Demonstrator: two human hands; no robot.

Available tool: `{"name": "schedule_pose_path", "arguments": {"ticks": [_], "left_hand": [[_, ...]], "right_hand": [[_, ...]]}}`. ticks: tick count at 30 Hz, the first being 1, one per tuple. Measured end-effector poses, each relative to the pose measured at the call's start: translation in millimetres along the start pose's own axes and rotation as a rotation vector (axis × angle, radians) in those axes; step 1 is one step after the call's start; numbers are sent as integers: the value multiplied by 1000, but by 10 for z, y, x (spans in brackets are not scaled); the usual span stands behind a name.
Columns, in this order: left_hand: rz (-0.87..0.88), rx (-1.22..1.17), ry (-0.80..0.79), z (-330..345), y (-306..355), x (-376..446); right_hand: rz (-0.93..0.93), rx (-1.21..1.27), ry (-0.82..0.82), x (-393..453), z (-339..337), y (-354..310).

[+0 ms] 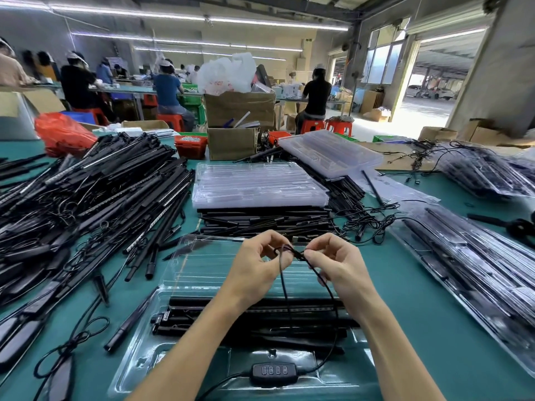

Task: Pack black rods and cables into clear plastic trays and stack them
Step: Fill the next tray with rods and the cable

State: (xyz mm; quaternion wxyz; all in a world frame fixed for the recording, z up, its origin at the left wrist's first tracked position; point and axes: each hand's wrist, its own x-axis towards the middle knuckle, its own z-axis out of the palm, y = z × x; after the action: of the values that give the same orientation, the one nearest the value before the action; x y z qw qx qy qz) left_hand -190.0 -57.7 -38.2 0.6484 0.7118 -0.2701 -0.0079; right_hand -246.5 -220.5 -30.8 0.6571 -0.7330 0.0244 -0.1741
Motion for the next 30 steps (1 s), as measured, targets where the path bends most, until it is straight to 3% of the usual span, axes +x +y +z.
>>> {"name": "schedule_pose_path", "arguments": {"ticks": [6,18,23,30], "left_hand": [[-167,-137,-29,-16,-68,2],[-241,-640,-110,-69,-104,-34],[-242,-724,-145,-72,-51,-53],[-187,-633,-12,-54,-40,-59]], "right_hand": [[5,-235,-60,23,-1,20],[106,-213,-131,58,-71,15],[155,-114,-119,52,-89,9],[200,421,-247,-64,-15,-37]]}}
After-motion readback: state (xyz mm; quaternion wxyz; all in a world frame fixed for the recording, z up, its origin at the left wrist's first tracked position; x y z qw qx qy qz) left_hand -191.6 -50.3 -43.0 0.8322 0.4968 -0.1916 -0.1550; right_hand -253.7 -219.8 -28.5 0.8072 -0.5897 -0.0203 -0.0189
